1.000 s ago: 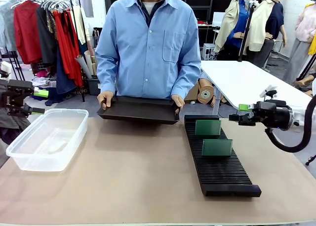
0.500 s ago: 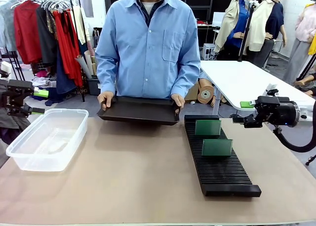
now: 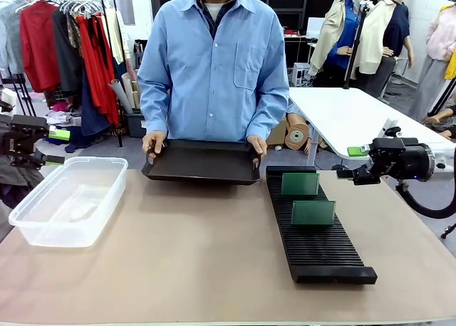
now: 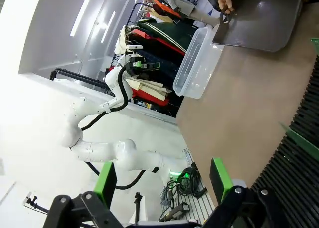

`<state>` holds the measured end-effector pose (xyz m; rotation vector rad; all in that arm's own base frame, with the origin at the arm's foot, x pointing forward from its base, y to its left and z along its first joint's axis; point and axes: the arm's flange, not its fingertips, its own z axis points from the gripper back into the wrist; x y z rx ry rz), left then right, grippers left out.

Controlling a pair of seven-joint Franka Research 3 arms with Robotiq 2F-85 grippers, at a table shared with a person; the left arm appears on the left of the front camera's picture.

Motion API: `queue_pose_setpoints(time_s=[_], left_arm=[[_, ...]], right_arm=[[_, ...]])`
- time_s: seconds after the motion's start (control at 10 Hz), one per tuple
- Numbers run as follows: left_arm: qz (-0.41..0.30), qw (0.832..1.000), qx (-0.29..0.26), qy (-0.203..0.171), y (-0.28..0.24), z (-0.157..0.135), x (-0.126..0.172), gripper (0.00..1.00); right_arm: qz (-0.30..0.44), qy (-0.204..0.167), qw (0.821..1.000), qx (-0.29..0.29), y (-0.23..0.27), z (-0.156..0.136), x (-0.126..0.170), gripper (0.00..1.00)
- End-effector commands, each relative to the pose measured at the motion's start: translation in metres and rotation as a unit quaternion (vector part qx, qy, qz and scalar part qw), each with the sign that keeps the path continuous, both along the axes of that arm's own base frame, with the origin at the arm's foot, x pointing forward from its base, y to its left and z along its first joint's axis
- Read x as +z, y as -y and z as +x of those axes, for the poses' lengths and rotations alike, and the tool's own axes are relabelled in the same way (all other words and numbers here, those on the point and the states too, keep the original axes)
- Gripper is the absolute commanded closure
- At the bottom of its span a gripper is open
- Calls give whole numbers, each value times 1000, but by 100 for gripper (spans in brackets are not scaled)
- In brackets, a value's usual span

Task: Sort PCBs into racks and boxes based on the side picked up.
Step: If the short side of the Blank PCB is picked up, insert it into the PCB Rack ; if the long side is picked up, place it in the Organizing box.

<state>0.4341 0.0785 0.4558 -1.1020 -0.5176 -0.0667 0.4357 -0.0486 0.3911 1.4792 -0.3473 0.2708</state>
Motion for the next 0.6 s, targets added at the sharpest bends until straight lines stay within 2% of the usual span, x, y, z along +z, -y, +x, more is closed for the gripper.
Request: queue_pose_setpoints(time_s=[0.0, 0.5], left_arm=[[-1, 1000, -2, 2, 0, -2, 2, 0], [-1, 1000, -2, 2, 0, -2, 2, 0]], right_arm=[[-4, 1, 1000, -2, 0, 0, 1, 0], [-4, 1, 1000, -2, 0, 0, 1, 0]])
